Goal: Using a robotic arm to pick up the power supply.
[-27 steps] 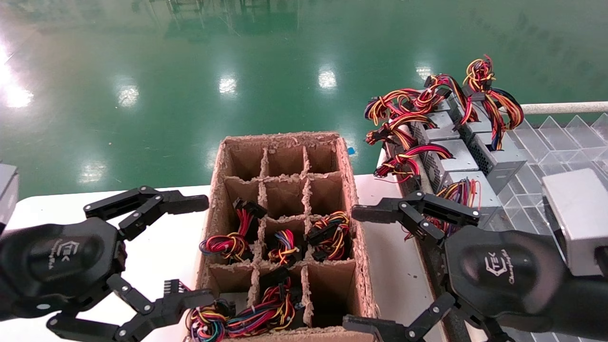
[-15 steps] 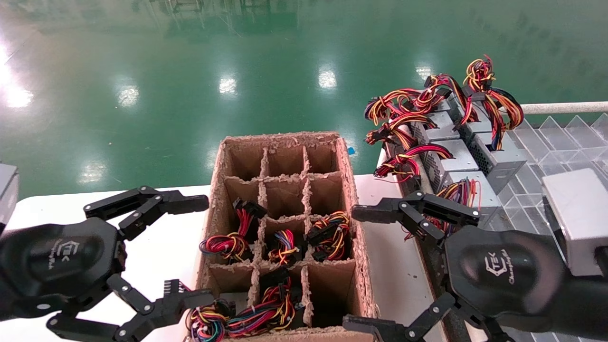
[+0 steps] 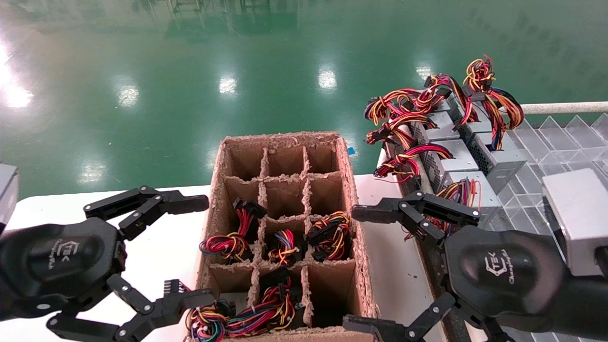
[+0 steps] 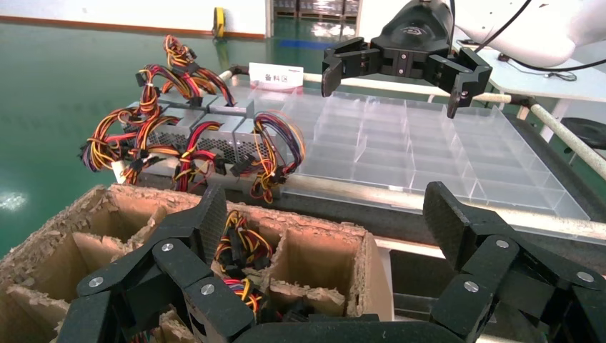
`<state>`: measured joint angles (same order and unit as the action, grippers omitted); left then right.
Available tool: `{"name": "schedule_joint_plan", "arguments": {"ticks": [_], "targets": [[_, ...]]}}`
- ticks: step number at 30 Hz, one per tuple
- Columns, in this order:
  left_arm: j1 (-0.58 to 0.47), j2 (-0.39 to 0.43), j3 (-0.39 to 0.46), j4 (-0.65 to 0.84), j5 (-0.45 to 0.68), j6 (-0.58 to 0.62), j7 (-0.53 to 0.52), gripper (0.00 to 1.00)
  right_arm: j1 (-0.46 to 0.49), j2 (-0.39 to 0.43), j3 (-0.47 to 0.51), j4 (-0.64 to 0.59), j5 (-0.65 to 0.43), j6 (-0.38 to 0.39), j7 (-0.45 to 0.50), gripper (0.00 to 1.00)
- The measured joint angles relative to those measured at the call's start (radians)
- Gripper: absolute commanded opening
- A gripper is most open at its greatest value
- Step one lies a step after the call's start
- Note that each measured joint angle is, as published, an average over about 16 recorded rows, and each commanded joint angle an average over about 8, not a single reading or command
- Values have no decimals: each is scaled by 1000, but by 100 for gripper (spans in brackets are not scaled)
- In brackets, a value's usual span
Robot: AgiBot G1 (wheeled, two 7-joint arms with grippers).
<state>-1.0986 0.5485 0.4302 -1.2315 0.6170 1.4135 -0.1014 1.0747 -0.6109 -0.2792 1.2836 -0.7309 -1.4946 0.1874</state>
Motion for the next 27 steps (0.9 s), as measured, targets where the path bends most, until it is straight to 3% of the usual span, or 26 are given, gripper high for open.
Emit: {"name": "schedule_joint_plan", "arguments": {"ticks": [4, 5, 15, 25, 27], "targets": [[0, 0, 0, 0, 0, 0, 0, 6, 6, 0, 3, 3, -10, 10, -9, 100], [0, 0, 0, 0, 0, 0, 0, 0, 10, 0, 3, 5, -18, 17, -14, 100], [0, 0, 0, 0, 0, 0, 0, 0, 111, -51, -44, 18, -229, 141, -44, 100], [0, 0, 0, 0, 0, 0, 0, 0, 270, -178, -176, -106, -498, 216, 36, 100], [0, 0, 0, 0, 0, 0, 0, 0, 295, -204, -200, -152, -530, 213, 55, 88]]}}
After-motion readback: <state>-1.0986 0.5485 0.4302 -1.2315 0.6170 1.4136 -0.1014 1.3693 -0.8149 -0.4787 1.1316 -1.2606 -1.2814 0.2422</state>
